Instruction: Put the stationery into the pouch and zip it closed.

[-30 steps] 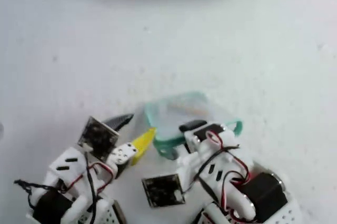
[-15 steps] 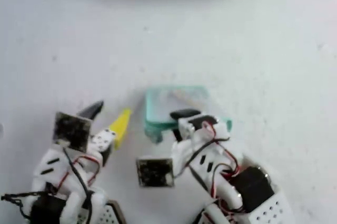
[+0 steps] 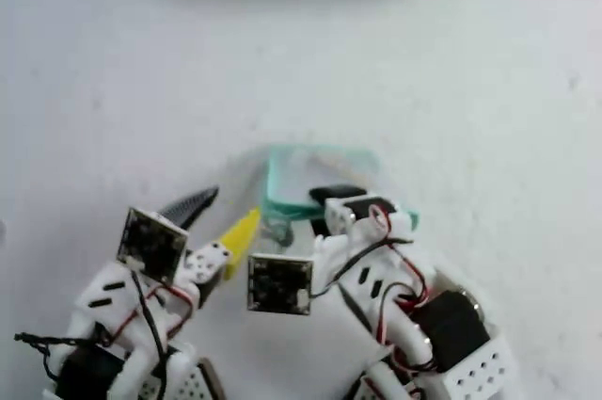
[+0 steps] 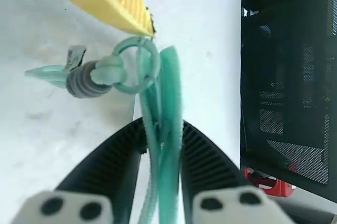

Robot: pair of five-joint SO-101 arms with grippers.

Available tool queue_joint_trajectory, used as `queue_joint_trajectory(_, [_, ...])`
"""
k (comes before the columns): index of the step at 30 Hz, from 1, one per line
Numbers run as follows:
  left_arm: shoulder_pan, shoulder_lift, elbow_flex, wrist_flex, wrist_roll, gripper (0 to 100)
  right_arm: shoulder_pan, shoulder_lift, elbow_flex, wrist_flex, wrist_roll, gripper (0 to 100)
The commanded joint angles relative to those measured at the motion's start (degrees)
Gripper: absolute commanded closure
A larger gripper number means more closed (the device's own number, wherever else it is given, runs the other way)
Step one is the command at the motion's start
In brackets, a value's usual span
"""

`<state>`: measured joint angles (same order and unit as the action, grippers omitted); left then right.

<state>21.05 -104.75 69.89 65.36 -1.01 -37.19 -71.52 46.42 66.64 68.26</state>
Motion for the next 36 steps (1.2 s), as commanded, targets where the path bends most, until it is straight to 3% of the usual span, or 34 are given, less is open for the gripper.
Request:
queue_joint_trajectory(1, [4.3, -0.2, -4.0, 2.5, 0.4, 77, -1.4, -0.1, -0.8, -1.3, -2.7, 98.1])
queue_joint_trajectory(7, [9.7, -0.2, -2.7, 3.2, 0.4, 77, -5.1, 0.0, 2.9, -6.3, -7.5, 98.1])
queue_joint_trajectory(13, [9.8, -0.2, -2.9, 3.3, 0.4, 77, -7.2, -0.1, 2.9, -4.5, -7.5, 98.1])
queue_joint_trajectory(18, [9.8, -0.2, -2.9, 3.3, 0.4, 77, -2.8, -0.7, 0.9, -4.8, -7.7, 98.1])
queue_joint_trajectory(22, [9.3, -0.3, -4.2, 4.5, 0.4, 77, 2.1, -0.7, -4.9, -4.7, -12.7, 98.1])
queue_joint_trajectory(27, [1.8, -0.3, -11.1, 9.4, -2.1, 77, 2.2, -0.2, -6.3, -6.1, -16.6, 98.1])
queue_joint_trajectory(36, [2.9, -0.3, -7.5, 5.9, -2.5, 77, 2.3, -0.7, -6.8, -6.7, -19.3, 98.1])
